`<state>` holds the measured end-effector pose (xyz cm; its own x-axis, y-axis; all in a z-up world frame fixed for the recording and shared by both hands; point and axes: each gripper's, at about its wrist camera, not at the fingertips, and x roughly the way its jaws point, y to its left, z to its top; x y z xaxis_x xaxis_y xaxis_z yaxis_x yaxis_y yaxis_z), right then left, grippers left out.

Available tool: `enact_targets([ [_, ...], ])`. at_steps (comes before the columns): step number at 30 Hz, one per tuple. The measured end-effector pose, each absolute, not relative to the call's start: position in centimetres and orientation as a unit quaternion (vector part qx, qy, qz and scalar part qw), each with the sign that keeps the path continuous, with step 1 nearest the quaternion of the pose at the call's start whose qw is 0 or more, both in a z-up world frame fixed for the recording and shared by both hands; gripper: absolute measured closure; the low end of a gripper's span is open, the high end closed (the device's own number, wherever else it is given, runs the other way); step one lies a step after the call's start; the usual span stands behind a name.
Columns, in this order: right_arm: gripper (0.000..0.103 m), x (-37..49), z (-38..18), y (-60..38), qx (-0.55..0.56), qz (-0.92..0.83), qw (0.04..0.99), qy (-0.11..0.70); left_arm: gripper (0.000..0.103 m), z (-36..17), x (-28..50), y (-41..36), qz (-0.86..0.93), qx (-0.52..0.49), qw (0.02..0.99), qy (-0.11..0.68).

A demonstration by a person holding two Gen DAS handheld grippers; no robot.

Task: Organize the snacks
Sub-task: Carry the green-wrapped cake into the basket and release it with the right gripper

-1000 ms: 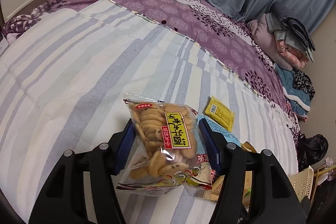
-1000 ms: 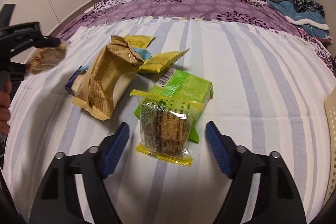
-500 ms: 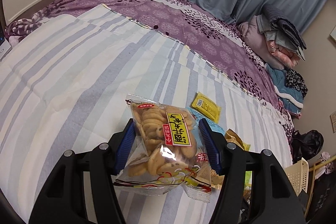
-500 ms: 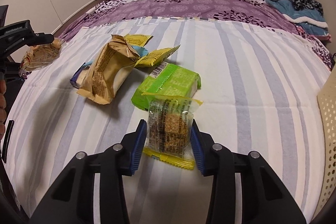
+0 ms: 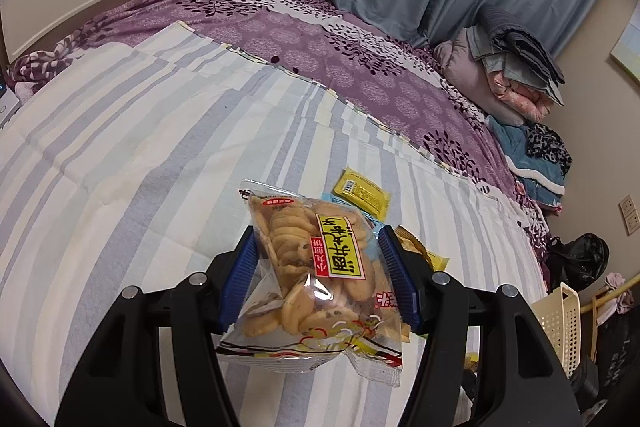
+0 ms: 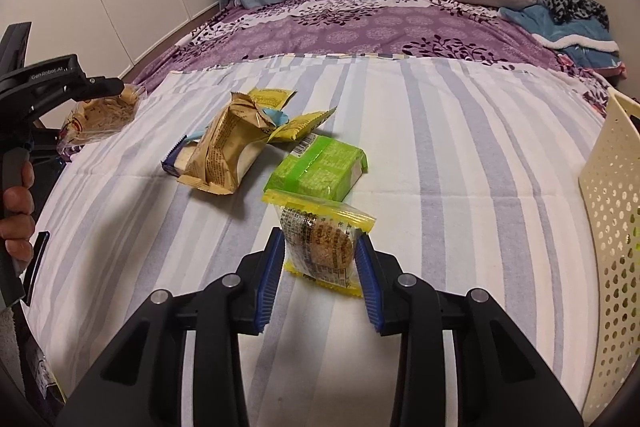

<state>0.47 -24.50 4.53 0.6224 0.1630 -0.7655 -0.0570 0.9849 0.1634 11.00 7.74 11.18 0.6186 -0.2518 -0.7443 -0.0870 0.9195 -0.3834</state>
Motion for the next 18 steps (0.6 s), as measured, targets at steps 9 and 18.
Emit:
enact_targets([
  [9, 0.067, -1.5, 8.1, -26.6, 0.081, 0.049, 0.917, 0.386, 0.041, 12.6, 9.7, 6.5, -0.066, -0.185, 0.883, 0.425],
  [18, 0.067, -4.0, 11.6, -30.8, 0.106, 0.011, 0.935, 0.337, 0.041, 13.8, 8.7, 4.8, -0.085, -0.177, 0.886, 0.419],
])
